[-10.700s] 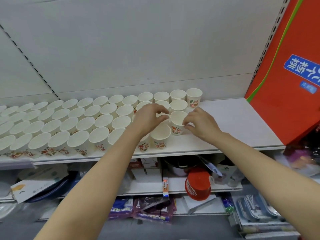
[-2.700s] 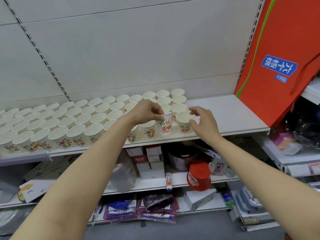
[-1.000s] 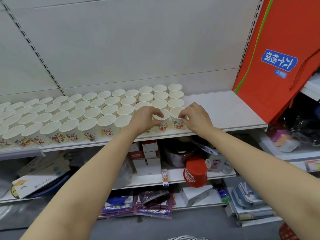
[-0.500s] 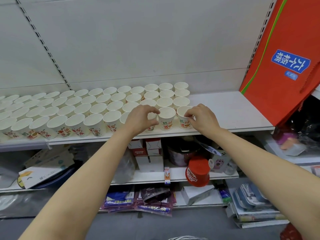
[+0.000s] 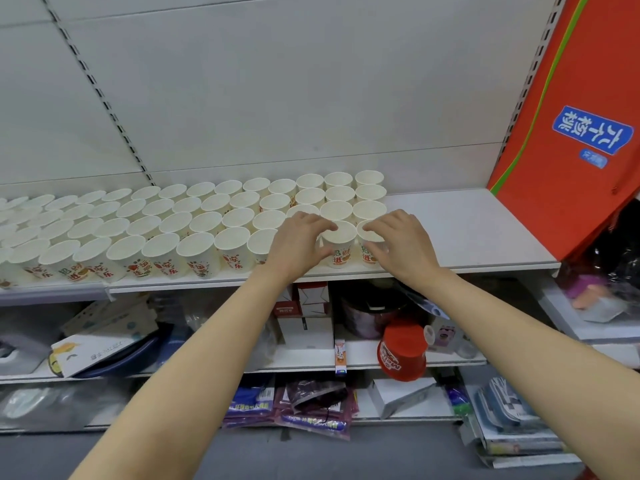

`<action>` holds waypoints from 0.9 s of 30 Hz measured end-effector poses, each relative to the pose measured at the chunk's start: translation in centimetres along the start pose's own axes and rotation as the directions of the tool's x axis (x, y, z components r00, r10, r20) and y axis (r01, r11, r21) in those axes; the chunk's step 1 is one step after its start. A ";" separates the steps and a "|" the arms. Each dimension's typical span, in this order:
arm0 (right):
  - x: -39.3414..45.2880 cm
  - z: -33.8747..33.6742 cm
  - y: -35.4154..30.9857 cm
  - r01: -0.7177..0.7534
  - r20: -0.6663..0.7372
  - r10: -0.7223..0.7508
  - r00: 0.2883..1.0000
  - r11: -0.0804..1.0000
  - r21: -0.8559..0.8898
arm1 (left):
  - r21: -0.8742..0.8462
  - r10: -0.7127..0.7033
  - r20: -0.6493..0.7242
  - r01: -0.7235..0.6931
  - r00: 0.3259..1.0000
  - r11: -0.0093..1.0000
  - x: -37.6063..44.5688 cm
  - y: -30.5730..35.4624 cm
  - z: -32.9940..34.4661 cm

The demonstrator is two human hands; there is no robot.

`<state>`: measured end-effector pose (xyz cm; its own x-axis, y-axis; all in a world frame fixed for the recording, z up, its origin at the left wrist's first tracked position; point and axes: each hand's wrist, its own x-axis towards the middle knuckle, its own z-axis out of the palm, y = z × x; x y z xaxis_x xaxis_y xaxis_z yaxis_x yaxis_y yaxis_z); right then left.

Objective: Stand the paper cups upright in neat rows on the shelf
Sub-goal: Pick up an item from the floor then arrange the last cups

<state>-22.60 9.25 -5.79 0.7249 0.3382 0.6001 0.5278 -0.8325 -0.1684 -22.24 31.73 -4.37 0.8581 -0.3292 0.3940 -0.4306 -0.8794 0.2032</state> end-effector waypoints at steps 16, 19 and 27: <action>-0.4 2.7 -5.9 0.140 0.138 -0.123 0.983 0.982 -0.123 | 0.106 -0.284 -0.191 0.308 0.940 0.946 -7.5 -6.6 -0.7; -0.3 2.8 -7.0 0.136 0.171 -0.110 0.979 0.980 -0.147 | 0.048 -0.288 -0.144 0.297 0.947 0.954 -7.3 -6.3 -0.8; 0.0 3.2 -8.6 0.116 0.197 -0.073 0.978 0.969 -0.217 | -0.004 -0.247 -0.078 0.248 0.966 0.969 -7.4 -6.0 -1.0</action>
<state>-25.74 17.82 -6.83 0.7575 0.4780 0.4446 0.4996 -0.8629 0.0766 -26.31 39.79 -7.59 0.9135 -0.0739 0.4000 -0.2058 -0.9322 0.2978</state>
